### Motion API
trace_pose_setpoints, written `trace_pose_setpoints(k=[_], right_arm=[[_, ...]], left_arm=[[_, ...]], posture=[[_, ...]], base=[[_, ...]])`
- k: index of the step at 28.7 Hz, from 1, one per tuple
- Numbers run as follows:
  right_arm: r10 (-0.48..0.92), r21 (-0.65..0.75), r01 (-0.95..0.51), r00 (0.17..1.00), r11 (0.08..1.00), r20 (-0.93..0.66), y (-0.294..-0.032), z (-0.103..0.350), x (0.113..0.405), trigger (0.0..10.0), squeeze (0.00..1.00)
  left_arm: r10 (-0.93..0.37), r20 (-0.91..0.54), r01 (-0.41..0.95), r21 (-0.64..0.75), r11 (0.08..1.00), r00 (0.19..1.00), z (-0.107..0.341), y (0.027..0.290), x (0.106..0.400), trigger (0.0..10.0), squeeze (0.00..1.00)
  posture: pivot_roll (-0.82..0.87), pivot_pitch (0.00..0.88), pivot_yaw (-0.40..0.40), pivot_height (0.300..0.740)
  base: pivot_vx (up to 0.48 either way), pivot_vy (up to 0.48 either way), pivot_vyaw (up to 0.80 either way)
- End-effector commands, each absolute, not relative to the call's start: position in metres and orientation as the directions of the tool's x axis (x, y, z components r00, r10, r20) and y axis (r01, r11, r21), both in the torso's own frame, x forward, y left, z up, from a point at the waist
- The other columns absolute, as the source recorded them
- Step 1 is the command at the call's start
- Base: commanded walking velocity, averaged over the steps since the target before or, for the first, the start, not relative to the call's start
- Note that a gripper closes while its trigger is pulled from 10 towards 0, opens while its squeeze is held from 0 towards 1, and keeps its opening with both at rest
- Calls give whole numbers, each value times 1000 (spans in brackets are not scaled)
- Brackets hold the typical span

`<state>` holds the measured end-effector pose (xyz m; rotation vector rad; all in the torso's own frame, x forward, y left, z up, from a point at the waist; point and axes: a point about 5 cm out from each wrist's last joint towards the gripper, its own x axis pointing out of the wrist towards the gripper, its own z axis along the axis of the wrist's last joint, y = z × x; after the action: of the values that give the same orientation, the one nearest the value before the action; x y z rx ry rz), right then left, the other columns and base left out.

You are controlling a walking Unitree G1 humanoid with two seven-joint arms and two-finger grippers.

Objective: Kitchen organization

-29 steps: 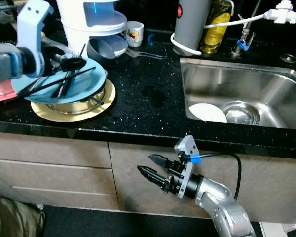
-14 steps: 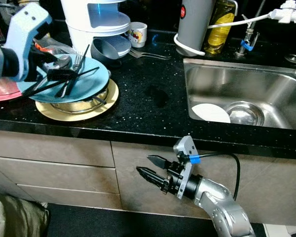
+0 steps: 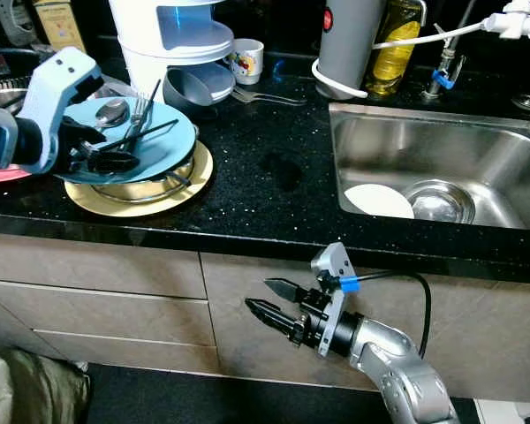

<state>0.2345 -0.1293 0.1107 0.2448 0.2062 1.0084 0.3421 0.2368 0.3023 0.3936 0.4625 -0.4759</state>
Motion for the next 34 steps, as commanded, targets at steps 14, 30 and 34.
trace_pose_setpoints(k=[14, 30, 34], right_arm=[[850, 305, -801, 523, 514, -61, -131, 111, 234, 10000, 0], [849, 304, -800, 524, 517, -66, -132, 111, 234, 10000, 0], [849, 305, -800, 523, 517, -67, -132, 111, 234, 10000, 0]], left_arm=[[-313, -554, 494, 211, 843, 771, 285, 246, 338, 0, 0], [-306, -493, 446, 193, 874, 814, 291, 246, 344, 0, 0], [-304, -469, 429, 186, 884, 829, 295, 246, 346, 0, 0]], posture=[[149, 37, -40, 740], [145, 35, -46, 740], [144, 31, -48, 740]], base=[[0, 0, 0], [0, 0, 0], [0, 0, 0]])
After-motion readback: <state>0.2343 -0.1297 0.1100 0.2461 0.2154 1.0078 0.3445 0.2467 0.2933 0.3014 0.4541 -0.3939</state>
